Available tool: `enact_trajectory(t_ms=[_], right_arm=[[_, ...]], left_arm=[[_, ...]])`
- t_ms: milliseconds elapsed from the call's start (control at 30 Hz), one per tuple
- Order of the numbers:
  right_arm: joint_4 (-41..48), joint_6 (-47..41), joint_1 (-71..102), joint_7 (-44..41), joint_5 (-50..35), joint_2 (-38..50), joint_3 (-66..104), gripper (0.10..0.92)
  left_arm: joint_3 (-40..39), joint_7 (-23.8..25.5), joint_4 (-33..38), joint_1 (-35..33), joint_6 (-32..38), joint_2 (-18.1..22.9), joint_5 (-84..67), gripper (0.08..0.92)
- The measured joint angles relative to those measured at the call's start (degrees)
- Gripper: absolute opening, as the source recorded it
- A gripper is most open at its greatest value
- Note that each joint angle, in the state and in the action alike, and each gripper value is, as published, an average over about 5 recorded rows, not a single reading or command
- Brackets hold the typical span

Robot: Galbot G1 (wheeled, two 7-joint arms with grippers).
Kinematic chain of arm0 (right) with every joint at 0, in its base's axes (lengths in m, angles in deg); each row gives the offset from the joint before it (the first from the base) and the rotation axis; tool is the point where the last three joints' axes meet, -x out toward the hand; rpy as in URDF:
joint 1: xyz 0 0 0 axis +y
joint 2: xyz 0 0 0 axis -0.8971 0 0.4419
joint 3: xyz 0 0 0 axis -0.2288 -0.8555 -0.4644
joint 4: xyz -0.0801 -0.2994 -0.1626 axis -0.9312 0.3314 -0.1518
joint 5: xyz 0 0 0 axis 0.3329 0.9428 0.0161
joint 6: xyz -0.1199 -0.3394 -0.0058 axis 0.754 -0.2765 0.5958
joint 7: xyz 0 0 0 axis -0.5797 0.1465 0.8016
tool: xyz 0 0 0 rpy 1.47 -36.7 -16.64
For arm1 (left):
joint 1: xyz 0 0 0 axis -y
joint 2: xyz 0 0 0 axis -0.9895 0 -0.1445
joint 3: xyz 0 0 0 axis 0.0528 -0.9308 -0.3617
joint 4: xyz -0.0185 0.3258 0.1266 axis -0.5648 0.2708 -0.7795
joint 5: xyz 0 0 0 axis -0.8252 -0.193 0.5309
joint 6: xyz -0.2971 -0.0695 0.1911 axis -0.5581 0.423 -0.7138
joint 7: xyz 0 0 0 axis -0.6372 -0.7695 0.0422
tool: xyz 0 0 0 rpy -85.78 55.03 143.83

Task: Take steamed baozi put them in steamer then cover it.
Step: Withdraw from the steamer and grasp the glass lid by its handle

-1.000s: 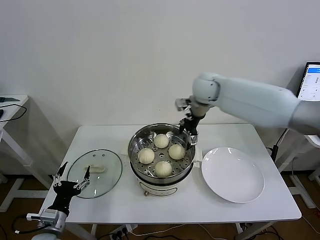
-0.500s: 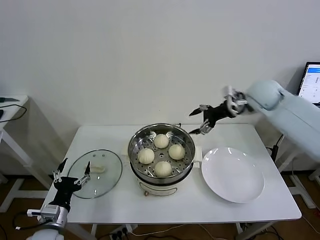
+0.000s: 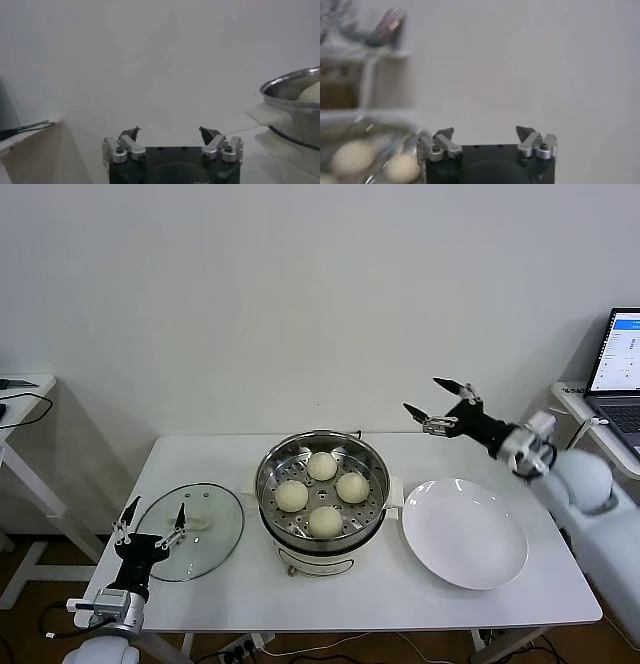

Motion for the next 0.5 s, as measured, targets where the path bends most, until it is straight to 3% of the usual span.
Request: enact_trajectory(t_ms=[500], right_arm=[[-8.3, 16.6, 31.7, 12.4, 9.7, -22.8, 13.1, 0.823]], left_arm=[[-0.9, -3.2, -4.6, -0.2, 5.9, -0.3, 11.2, 0.823]])
